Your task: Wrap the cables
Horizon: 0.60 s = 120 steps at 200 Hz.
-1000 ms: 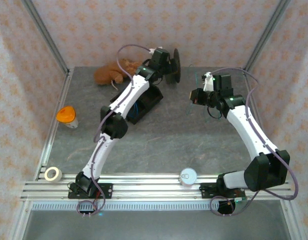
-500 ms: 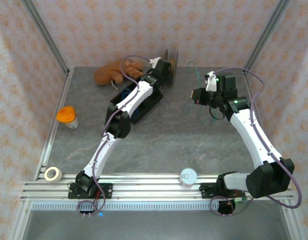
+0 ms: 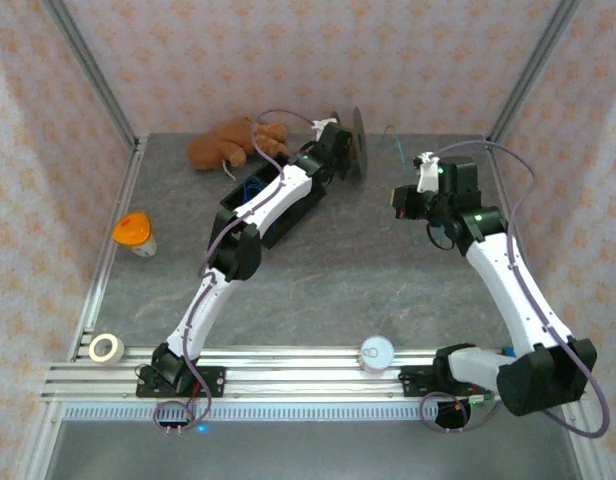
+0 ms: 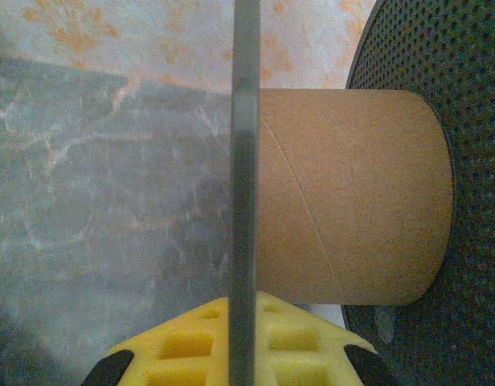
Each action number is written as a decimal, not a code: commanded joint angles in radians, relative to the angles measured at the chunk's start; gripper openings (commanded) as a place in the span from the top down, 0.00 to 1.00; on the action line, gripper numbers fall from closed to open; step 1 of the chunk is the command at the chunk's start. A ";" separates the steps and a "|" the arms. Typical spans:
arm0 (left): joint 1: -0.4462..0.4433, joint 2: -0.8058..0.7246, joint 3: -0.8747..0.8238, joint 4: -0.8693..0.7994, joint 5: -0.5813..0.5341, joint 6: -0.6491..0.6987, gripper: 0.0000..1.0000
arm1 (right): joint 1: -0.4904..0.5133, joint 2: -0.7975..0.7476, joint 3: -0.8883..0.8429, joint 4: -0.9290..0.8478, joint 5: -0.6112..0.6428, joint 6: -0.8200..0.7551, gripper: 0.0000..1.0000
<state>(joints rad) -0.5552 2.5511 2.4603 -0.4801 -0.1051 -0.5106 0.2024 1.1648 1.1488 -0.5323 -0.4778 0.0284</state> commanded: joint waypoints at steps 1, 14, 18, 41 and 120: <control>-0.030 -0.169 -0.062 -0.059 0.021 0.052 1.00 | 0.002 -0.064 -0.008 -0.001 0.105 -0.047 1.00; -0.051 -0.235 -0.112 -0.121 0.000 0.090 1.00 | 0.006 -0.094 -0.022 0.004 0.151 -0.036 1.00; -0.058 -0.257 -0.134 -0.135 -0.017 0.110 1.00 | 0.008 -0.102 -0.027 0.006 0.167 -0.034 1.00; -0.098 -0.400 -0.313 -0.151 -0.153 0.213 1.00 | 0.019 -0.141 -0.045 0.025 0.182 -0.020 1.00; -0.158 -0.659 -0.734 -0.178 -0.198 0.201 1.00 | 0.184 -0.231 -0.230 0.217 0.241 -0.192 1.00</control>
<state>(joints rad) -0.7082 1.9392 1.8034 -0.6697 -0.2714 -0.2832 0.3195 0.9966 1.0153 -0.4427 -0.2947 -0.0055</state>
